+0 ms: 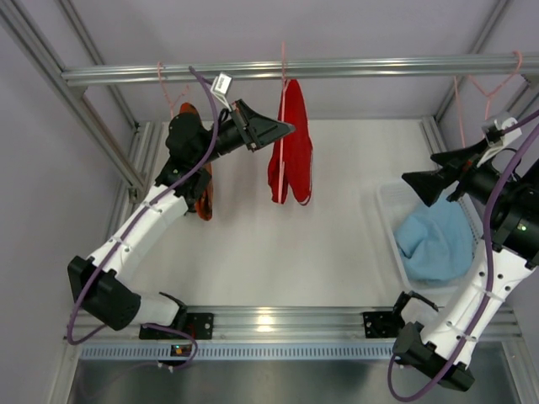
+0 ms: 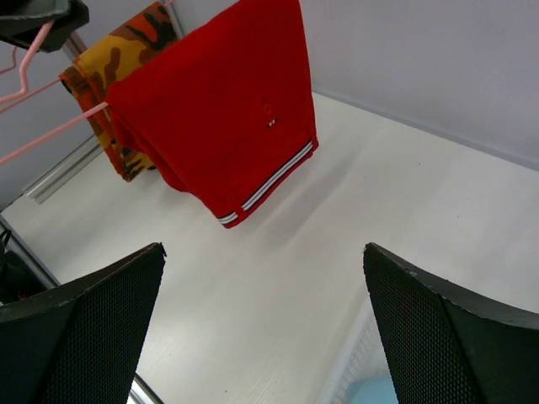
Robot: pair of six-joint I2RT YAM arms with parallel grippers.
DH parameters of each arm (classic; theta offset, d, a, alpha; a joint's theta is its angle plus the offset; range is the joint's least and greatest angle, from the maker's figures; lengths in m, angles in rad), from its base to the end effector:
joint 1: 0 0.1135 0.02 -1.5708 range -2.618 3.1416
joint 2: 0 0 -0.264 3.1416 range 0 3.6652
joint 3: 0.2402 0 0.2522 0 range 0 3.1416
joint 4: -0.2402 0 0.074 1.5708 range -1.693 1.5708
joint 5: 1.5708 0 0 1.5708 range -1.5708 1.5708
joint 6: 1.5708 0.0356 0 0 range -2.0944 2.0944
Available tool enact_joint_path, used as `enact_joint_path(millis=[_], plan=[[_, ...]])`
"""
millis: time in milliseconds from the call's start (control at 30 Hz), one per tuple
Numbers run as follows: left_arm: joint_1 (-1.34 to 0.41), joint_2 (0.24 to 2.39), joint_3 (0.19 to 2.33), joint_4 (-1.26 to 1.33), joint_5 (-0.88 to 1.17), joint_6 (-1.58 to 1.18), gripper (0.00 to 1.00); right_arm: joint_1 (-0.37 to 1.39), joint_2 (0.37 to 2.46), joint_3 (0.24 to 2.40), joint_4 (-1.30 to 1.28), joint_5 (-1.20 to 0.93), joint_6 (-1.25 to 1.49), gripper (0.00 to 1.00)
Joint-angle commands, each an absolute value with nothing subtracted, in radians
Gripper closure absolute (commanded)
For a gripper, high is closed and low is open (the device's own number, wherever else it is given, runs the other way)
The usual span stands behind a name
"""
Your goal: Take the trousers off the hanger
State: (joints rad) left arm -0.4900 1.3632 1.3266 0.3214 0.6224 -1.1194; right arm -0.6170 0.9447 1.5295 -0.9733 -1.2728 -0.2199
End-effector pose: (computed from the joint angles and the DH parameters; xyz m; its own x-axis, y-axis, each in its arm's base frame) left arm 0.2650 -0.1648 0.4517 -0.6802 -0.4658 -0.5660 0.6052 0.0789 -0.7921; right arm 0.1132 -0.0385 0.4807 -0.1812 0.0500 -0.9822 -0.6058 0.7811 0.1515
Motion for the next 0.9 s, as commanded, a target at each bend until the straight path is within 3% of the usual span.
enact_joint_path(millis=[0,233,433,533,567,633,733,867], plan=[[-0.505,1.321,1.476,0.618,0.673,-1.011,1.00,-0.606,0.940,1.526,-0.936,-1.290,-0.259,0.01],[-0.505,1.335,1.526,0.588,0.680,-1.003,1.00,-0.604,0.937,1.525,-0.956,-1.299,-0.275,0.00],[-0.509,1.307,1.529,0.537,0.661,-1.023,1.00,-0.601,0.867,1.465,-0.941,-1.429,-0.315,0.01],[-0.518,1.292,1.525,0.499,0.632,-1.040,1.00,-0.571,0.745,1.280,-0.627,-1.430,0.024,0.00],[-0.518,1.289,1.522,0.491,0.624,-1.045,1.00,-0.525,0.717,1.231,-0.365,-1.377,0.138,0.01],[-0.520,1.284,1.516,0.471,0.606,-1.068,1.00,-0.467,0.680,1.166,-0.240,-1.326,0.234,0.01],[-0.522,1.284,1.509,0.454,0.591,-1.078,1.00,-0.261,0.728,1.189,-0.319,-1.086,0.123,0.01],[-0.522,1.282,1.514,0.430,0.577,-1.080,1.00,0.198,0.854,1.261,-0.522,-0.756,-0.075,0.01]])
